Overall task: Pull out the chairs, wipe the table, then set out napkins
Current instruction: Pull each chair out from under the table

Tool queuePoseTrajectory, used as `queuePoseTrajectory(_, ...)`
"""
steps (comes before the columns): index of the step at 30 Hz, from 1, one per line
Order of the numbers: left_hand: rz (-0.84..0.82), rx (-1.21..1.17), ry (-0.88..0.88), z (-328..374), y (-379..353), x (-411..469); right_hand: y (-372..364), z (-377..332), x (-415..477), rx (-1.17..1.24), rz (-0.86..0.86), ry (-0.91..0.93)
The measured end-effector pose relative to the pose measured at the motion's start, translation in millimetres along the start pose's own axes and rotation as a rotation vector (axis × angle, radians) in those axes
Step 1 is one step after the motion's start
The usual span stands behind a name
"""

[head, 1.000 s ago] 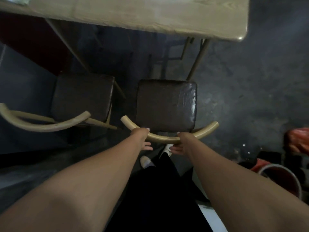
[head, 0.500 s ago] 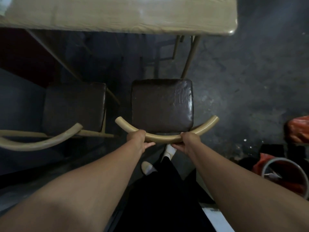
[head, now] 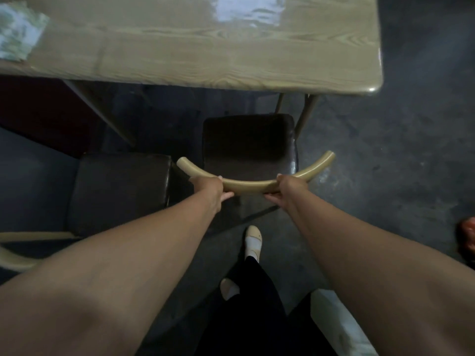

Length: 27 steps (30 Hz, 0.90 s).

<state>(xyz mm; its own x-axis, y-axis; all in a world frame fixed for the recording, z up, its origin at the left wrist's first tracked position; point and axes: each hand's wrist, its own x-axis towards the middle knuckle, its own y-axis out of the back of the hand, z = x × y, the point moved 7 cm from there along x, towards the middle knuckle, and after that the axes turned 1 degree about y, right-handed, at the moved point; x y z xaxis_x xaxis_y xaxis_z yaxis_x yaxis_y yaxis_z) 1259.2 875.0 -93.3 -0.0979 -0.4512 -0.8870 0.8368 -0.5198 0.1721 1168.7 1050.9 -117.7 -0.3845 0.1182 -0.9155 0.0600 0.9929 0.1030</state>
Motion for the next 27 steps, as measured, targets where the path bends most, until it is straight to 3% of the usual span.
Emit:
queuePoseTrajectory(7,0.001,-0.028,0.0,80.1,-42.3,11.8,-43.0,-73.4,31.1,-0.021,0.015,0.036)
queuePoseTrajectory(21,-0.012,0.025,-0.11,150.3,-115.0,67.3,-84.8,-154.8,74.1,0.029,0.001,0.088)
queuePoseTrajectory(27,0.024,0.04,-0.072,169.5,-123.1,74.8,-97.6,-170.5,78.7,0.028,0.033,0.043)
